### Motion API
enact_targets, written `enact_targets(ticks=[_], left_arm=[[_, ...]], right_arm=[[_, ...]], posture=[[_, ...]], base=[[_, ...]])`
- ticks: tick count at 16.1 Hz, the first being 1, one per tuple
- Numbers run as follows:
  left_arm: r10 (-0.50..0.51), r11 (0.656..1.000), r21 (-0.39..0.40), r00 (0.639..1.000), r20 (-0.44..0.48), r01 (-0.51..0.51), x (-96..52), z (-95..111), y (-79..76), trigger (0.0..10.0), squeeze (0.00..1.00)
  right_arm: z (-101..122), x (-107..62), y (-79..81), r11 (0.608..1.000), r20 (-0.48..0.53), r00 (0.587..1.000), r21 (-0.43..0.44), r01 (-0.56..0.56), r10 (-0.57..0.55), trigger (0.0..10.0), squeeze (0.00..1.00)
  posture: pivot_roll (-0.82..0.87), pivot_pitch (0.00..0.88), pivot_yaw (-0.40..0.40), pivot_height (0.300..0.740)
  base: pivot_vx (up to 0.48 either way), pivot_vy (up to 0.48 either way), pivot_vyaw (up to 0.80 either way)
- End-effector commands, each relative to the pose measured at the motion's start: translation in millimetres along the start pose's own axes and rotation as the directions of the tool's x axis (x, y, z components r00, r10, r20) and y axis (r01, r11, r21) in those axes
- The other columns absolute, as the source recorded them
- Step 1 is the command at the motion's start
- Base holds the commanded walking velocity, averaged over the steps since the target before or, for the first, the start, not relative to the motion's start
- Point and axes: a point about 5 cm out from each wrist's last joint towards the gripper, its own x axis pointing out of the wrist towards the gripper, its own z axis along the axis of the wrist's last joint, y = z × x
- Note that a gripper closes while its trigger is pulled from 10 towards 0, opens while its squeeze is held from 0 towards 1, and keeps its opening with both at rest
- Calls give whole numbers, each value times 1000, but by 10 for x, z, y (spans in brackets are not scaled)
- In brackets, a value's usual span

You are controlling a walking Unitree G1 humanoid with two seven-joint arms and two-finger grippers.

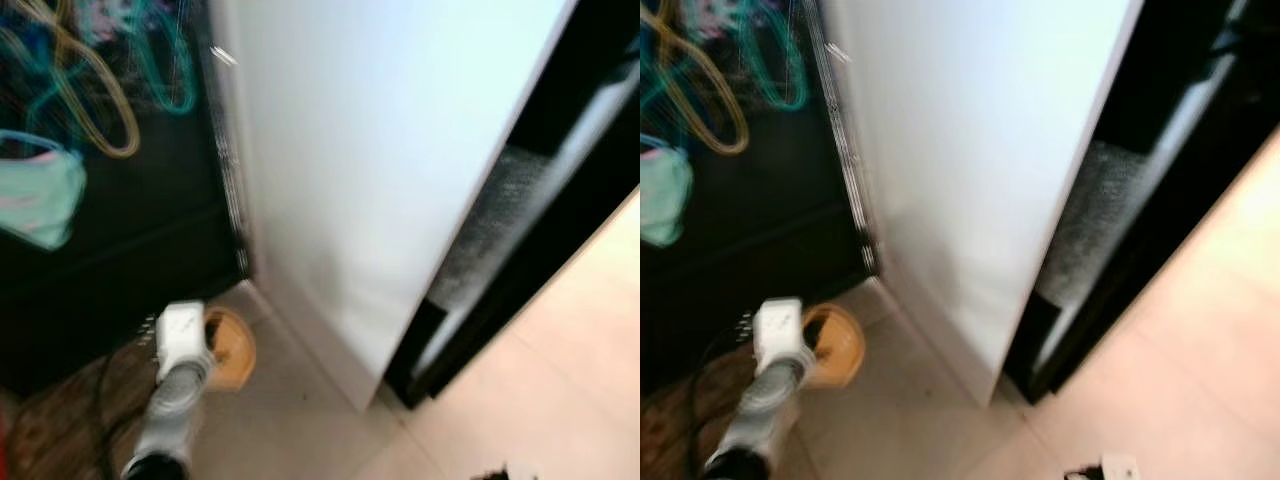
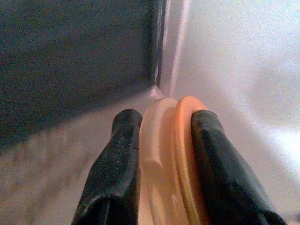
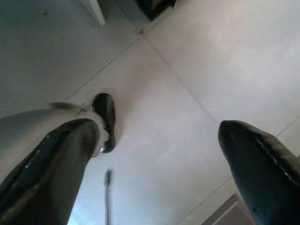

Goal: Restocking fridge

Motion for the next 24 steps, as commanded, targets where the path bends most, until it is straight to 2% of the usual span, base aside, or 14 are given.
enact_targets(ticks=[1, 3, 6, 8, 9, 10, 12, 13, 15, 17, 20, 24], left_arm=[[9, 1000, -10, 996, -92, -10, -28, -178, 35, 10000, 0], [32, 998, 60, 981, -192, -21, -75, -396, 95, 10000, 0], [69, 998, 11, 938, -339, -70, -227, -732, 173, 10000, 0], [73, 997, 6, 922, -381, -76, -286, -833, 196, 10000, 0], [77, 995, -30, 914, -398, -97, -308, -869, 208, 10000, 0], [88, 984, -103, 904, -419, -144, -330, -906, 225, 10000, 0], [96, 964, -181, 889, -449, -195, -361, -956, 242, 10000, 0], [90, 954, -210, 876, -474, -212, -403, -1017, 252, 10000, 0], [56, 968, -194, 886, -460, -162, -411, -1026, 219, 10000, 0], [11, 968, -221, 896, -445, -121, -395, -1007, 159, 10000, 0], [-24, 983, -174, 900, -435, -57, -387, -995, 131, 10000, 0], [-46, 989, -145, 895, -443, -21, -417, -1032, 100, 10000, 0]], right_arm=[[-66, -16, -19, 1000, -18, 1000, 19, 14, -13, 10000, 0], [-68, -15, -17, 1000, -18, 1000, 21, 18, -17, 10000, 0], [-79, -14, -4, 999, -11, 1000, 34, 27, -26, 10000, 0], [-77, -14, 2, 999, 4, 999, 41, 35, -35, 10000, 0], [-76, -14, 3, 998, 9, 999, 46, 39, -39, 10000, 0], [-78, -14, 4, 998, 11, 999, 51, 43, -43, 10000, 0], [-78, -13, 6, 998, 14, 999, 51, 48, -49, 10000, 0], [-84, -14, 14, 994, 30, 997, 93, 63, -66, 10000, 0], [-101, -15, 24, 985, 42, 996, 158, 75, -83, 10000, 0], [-121, -15, 37, 977, 39, 995, 197, 81, -91, 10000, 0], [-133, -12, 64, 975, 43, 995, 205, 80, -91, 10000, 0], [-167, -13, 74, 971, 26, 995, 222, 88, -96, 10000, 0]], posture=[[-16, 95, 17, 740], [-17, 96, 19, 740], [-12, 80, 23, 740], [-17, 66, 23, 740], [-15, 61, 23, 740], [-8, 53, 20, 740], [-8, 46, 22, 740], [-22, 30, 30, 740], [-24, 15, 37, 740], [-21, 4, 40, 740], [-31, 0, 51, 740], [-33, 0, 50, 740]], base=[[0, 0, -763], [0, 0, -763], [0, 0, -763], [0, 0, 0], [0, 0, 0], [0, 0, 0], [0, 0, 0], [0, 0, 0], [0, 0, 0], [0, 0, 0], [0, 0, 0], [305, 0, -302]])
